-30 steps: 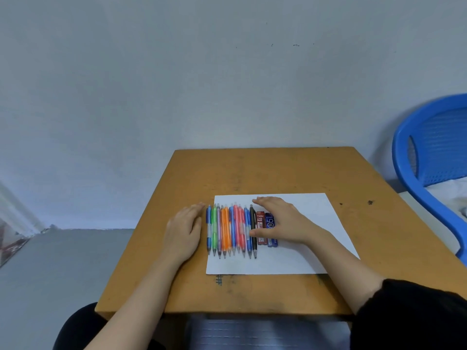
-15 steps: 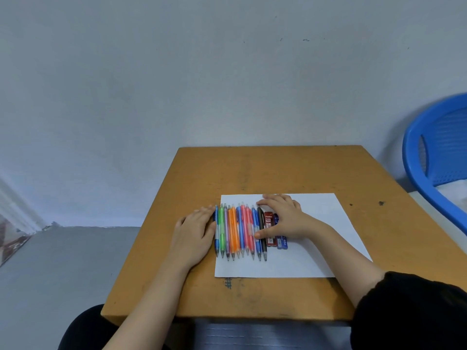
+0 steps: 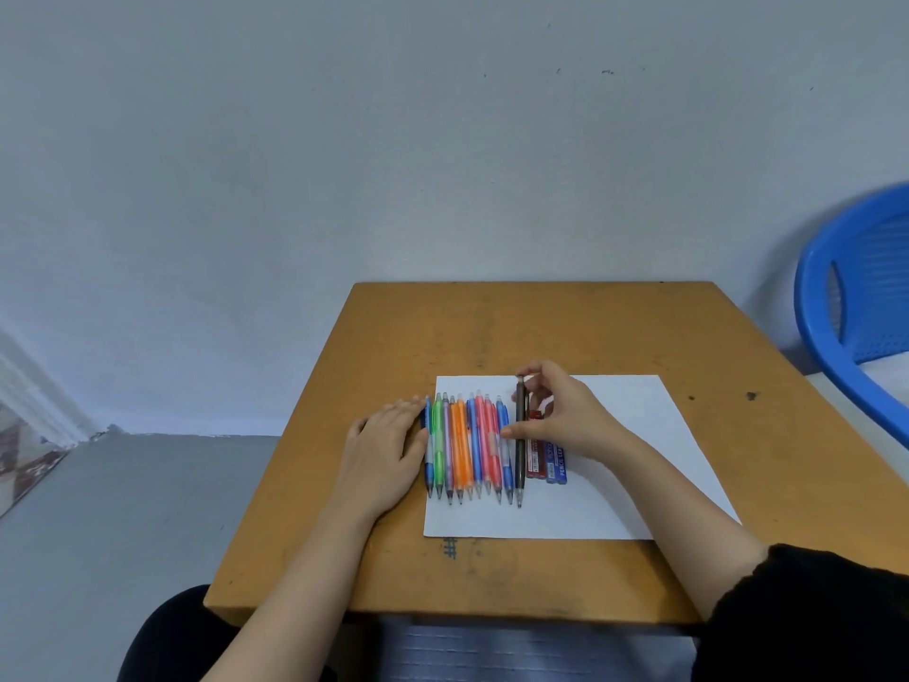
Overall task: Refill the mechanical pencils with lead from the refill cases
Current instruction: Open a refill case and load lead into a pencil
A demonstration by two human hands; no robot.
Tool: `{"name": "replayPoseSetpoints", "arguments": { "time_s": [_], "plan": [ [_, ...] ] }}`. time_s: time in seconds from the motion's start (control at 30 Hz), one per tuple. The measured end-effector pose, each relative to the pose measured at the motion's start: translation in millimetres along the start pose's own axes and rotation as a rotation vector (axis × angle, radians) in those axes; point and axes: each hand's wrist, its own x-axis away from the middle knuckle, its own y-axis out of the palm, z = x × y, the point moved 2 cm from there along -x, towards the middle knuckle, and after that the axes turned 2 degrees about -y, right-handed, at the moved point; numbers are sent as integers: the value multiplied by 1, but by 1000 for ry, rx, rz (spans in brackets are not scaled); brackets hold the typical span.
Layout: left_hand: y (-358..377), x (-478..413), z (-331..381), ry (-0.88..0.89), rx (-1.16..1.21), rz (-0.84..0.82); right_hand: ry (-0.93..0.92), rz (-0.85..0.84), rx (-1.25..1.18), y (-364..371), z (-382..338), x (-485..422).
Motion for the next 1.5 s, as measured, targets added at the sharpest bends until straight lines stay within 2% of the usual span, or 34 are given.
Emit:
{"name": "replayPoseSetpoints", "arguments": {
  "time_s": [0.17, 0.37, 0.57, 0.7, 0.8, 0.97, 1.13, 1.33, 1.5],
  "plan": [
    [0, 1, 1, 2, 8, 23, 8, 89, -303, -6, -15, 10],
    [1, 1, 9, 86, -14, 187, -35, 286, -534, -14, -18, 25],
    [7, -7, 51, 171, 117, 302, -46, 434, -653, -21, -7, 37],
    [16, -8, 73, 322, 197, 332, -34, 509, -709, -24, 5, 41],
    [24, -2, 79, 431, 250, 353, -54, 510, -724, -26, 14, 43],
    [33, 4, 87, 625, 209, 411, -42, 492, -792, -20, 22, 44],
    [35, 1, 82, 574, 262, 421, -13, 451, -864, -18, 25, 43],
    [37, 1, 74, 570, 281, 432, 14, 302, -932, -13, 23, 46],
    [29, 5, 70, 479, 384, 403, 1, 309, -956, -15, 25, 44]
  ]
}}
